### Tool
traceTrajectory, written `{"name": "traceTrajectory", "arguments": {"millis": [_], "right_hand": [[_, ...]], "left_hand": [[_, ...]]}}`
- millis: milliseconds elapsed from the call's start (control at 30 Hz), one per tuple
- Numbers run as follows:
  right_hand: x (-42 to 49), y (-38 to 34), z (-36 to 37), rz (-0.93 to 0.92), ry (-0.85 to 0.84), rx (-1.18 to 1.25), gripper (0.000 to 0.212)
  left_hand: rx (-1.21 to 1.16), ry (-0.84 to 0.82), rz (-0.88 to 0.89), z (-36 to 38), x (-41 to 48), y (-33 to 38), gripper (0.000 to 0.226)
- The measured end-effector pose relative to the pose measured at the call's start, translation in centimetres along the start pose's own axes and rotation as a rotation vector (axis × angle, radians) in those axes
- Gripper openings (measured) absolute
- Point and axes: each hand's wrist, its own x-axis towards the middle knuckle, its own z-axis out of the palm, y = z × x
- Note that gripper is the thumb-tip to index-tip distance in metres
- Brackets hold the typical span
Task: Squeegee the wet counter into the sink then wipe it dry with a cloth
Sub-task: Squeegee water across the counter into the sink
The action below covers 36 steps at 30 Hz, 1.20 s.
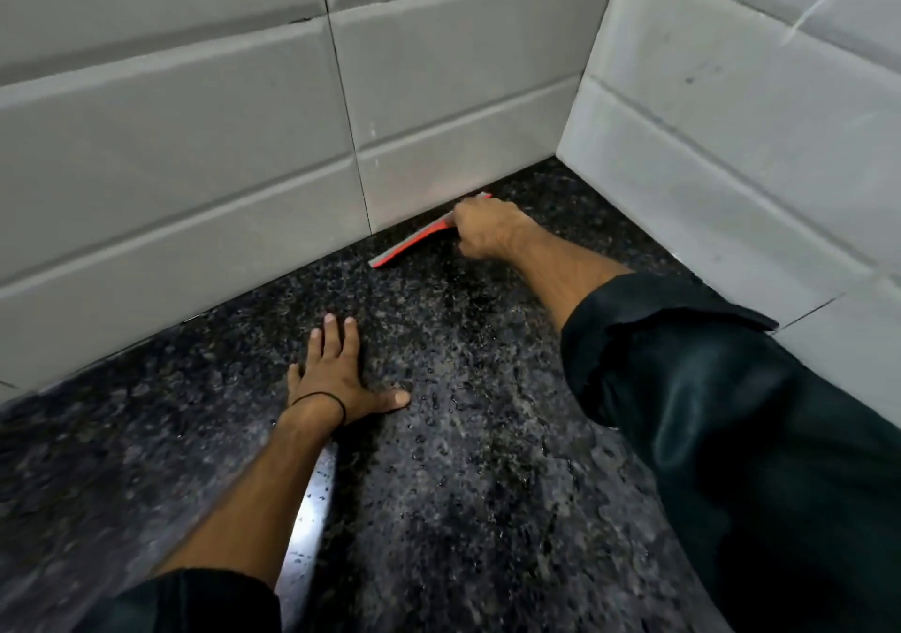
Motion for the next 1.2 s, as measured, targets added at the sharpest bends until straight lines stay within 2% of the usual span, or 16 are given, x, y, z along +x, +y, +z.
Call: {"name": "traceTrajectory", "arguments": {"millis": [133, 233, 400, 500, 600, 733, 833, 1000, 1200], "right_hand": [[-4.4, 2.5, -0.4, -0.033, -0.071, -0.098, 0.034], [-9.5, 5.5, 0.7, 0.033, -0.148, -0.131, 0.037], [-19.7, 9.4, 2.7, 0.11, -0.224, -0.082, 0.047], [-24.2, 10.0, 3.2, 0.145, -0.25, -0.108, 0.047], [-26.7, 9.5, 2.4, 0.176, -0.265, -0.176, 0.043], [-27.2, 7.3, 0.6, 0.217, -0.152, -0.195, 0.035], [-24.8, 4.0, -0.7, 0.138, -0.059, -0.13, 0.039], [-16.1, -3.3, -1.8, 0.031, 0.056, -0.06, 0.044], [-6.3, -11.5, -1.9, -0.052, 0.13, -0.073, 0.043]], "left_hand": [[-0.013, -0.007, -0.001, -0.7, -0.8, 0.2, 0.14], [-0.01, 0.016, -0.008, -1.1, -2.0, 0.7, 0.135], [0.021, 0.182, 0.064, 0.1, -5.3, 2.6, 0.101], [-0.014, 0.155, 0.117, 1.2, -7.3, 3.0, 0.086], [-0.013, 0.149, 0.148, 2.4, -9.4, 2.1, 0.083], [-0.033, 0.178, 0.118, 2.7, -11.3, 0.1, 0.091], [-0.043, 0.178, -0.005, 2.3, -12.0, -1.6, 0.112], [-0.093, 0.012, -0.272, 1.2, -11.9, -4.0, 0.143], [-0.113, -0.027, -0.319, 2.1, -10.5, -4.5, 0.146]]}}
